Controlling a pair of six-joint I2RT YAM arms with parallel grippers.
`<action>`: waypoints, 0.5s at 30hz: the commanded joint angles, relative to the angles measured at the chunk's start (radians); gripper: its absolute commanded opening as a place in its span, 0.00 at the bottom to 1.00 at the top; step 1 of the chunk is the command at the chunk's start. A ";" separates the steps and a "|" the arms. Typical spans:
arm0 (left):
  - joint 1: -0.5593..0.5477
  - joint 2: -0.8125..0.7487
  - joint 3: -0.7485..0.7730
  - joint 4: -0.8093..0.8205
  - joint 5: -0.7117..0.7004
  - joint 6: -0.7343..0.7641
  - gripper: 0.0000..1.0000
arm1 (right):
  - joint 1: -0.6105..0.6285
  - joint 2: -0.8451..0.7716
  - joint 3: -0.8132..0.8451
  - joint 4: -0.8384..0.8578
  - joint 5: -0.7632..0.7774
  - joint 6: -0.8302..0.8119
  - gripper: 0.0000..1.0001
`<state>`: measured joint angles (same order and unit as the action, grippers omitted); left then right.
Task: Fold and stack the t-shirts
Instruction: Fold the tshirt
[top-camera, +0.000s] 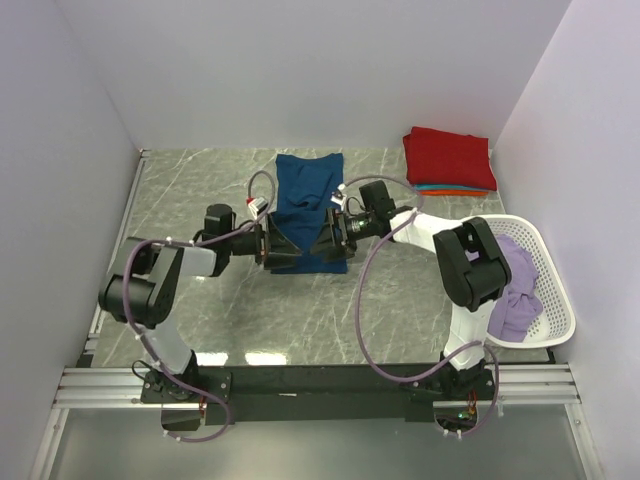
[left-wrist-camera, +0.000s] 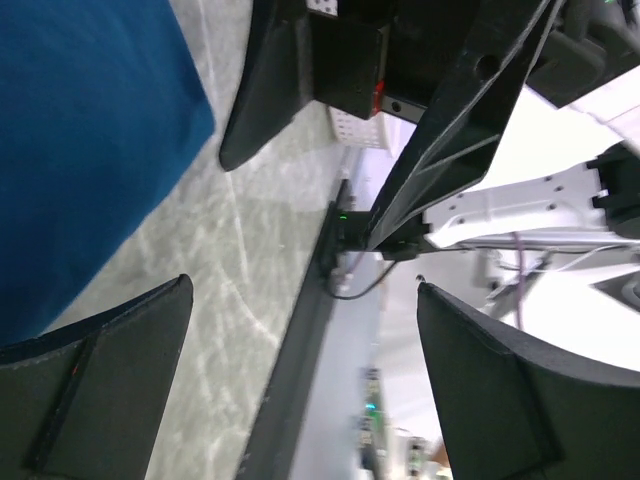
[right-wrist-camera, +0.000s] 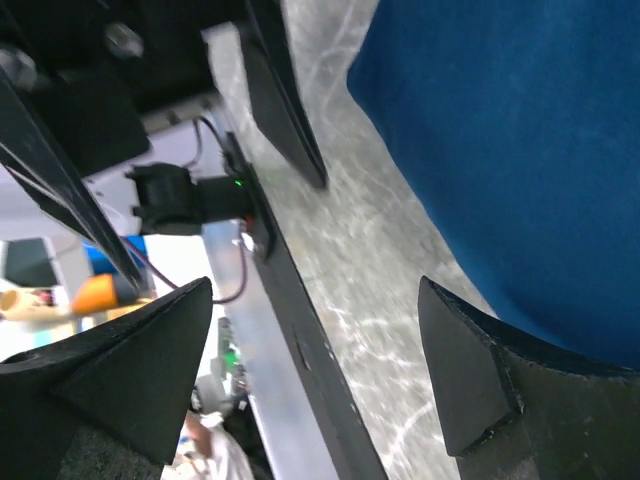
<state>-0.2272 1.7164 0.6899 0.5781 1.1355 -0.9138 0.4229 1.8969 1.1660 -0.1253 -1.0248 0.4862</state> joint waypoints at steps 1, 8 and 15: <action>-0.027 0.063 -0.024 0.283 0.007 -0.233 1.00 | 0.001 0.036 -0.032 0.205 -0.046 0.164 0.90; -0.057 0.192 -0.006 0.398 -0.019 -0.312 1.00 | 0.001 0.142 -0.032 0.286 -0.040 0.253 0.90; 0.040 0.272 -0.006 0.146 -0.128 -0.160 0.99 | -0.036 0.211 -0.051 0.156 0.046 0.180 0.89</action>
<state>-0.2420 1.9728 0.6781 0.8043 1.0786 -1.1366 0.4129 2.0903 1.1366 0.1059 -1.0622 0.7139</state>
